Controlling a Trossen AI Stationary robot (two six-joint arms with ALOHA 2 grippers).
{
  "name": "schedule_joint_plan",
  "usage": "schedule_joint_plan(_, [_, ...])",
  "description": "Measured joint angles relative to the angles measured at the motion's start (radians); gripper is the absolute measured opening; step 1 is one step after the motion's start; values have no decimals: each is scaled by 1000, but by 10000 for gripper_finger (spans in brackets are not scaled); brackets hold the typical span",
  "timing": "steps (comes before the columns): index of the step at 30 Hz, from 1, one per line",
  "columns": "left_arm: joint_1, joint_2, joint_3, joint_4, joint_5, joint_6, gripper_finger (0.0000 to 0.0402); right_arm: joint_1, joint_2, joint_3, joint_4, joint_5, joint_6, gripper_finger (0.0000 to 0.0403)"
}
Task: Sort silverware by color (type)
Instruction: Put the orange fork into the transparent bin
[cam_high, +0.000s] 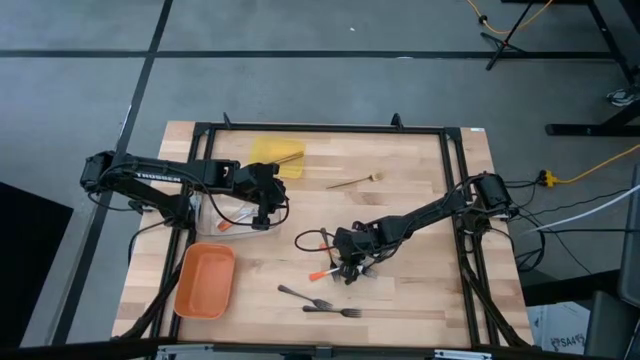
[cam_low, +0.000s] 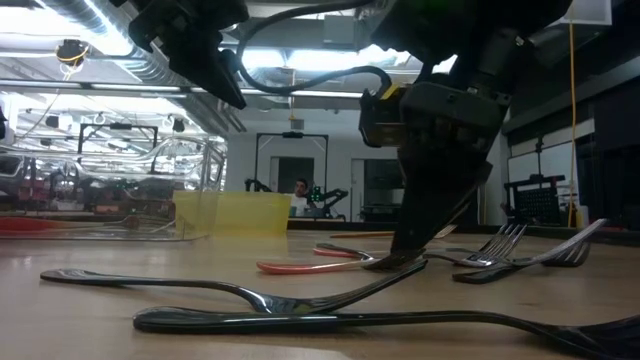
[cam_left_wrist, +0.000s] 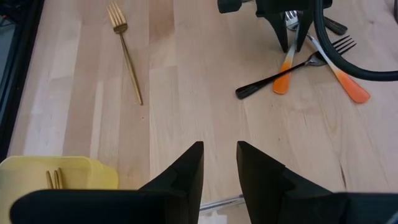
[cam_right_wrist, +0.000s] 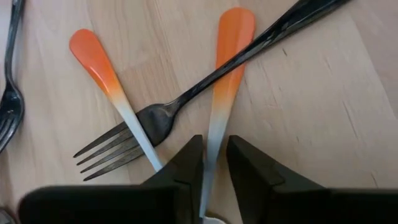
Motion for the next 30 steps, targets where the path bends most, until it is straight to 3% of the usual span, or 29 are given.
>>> schedule_joint_plan(10, [0, 0, 0, 0, 0, 0, 90, -2, 0, 0, 0, -1, 0, 6])
schedule_joint_plan(30, [0, 0, 0, 0, 0, 0, 90, -1, -50, -4, -53, 29, -30, 2])
